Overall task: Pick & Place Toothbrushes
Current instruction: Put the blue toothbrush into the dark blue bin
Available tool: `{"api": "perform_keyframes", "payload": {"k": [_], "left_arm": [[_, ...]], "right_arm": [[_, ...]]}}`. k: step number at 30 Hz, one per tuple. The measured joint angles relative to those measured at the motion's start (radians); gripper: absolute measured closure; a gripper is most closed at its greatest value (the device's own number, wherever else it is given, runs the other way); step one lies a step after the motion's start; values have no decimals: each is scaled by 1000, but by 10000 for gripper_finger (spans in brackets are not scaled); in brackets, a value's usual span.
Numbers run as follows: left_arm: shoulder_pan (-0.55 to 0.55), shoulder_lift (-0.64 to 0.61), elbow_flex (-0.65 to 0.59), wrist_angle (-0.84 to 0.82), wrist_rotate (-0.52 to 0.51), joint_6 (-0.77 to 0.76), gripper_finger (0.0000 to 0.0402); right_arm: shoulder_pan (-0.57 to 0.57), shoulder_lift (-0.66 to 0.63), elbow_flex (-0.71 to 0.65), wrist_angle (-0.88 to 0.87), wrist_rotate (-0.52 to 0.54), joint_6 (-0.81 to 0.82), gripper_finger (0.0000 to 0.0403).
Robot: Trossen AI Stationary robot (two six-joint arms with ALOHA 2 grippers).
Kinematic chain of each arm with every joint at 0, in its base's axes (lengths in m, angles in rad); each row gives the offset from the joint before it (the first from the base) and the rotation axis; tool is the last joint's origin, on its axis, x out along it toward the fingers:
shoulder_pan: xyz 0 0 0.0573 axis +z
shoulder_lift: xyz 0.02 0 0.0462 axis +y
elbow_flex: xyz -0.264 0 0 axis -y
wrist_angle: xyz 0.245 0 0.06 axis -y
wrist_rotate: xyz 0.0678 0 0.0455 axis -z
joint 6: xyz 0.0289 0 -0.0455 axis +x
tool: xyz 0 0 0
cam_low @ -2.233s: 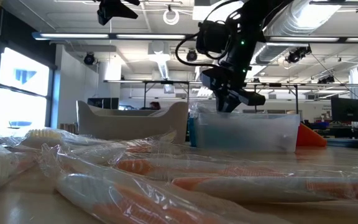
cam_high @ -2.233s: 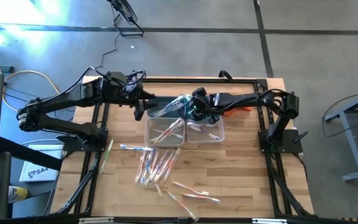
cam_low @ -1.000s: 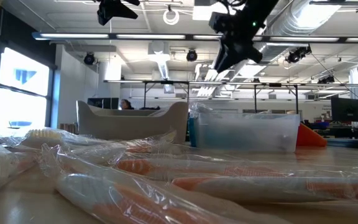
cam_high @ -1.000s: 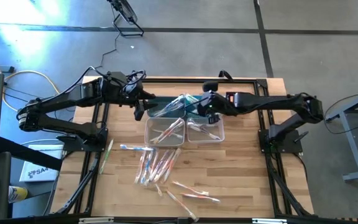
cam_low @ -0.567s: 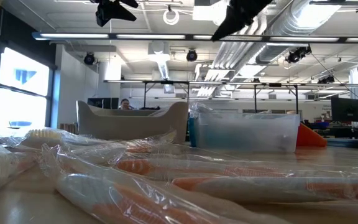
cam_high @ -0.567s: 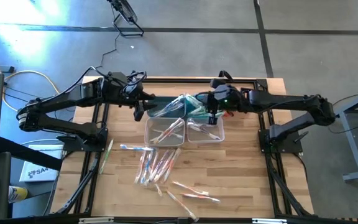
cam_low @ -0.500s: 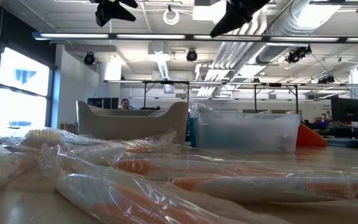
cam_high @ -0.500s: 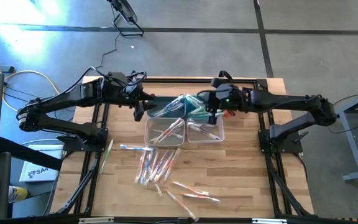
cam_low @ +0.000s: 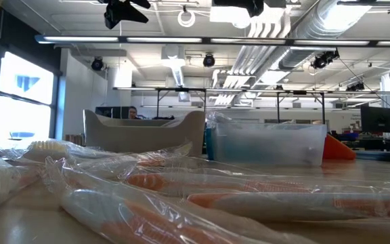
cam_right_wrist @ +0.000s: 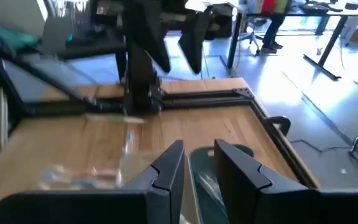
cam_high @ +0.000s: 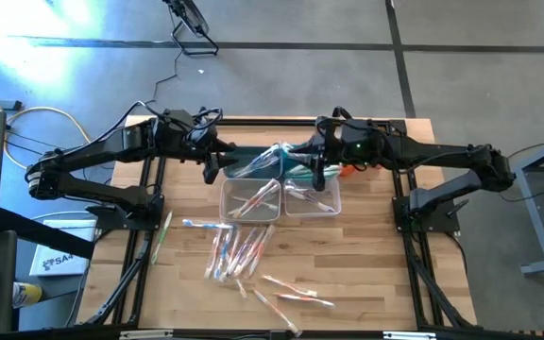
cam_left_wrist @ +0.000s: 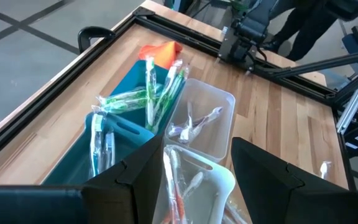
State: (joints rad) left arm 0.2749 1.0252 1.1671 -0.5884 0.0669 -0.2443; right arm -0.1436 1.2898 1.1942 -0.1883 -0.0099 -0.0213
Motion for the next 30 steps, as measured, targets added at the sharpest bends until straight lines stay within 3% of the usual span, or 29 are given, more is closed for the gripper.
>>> {"api": "perform_keyframes", "payload": {"k": [7,30], "left_arm": [[0,0,0,3,0,0,215],[0,-7,0,46,27,60,216]], "right_arm": [[0,0,0,22,2,124,322],[0,0,0,24,7,179,322]]}}
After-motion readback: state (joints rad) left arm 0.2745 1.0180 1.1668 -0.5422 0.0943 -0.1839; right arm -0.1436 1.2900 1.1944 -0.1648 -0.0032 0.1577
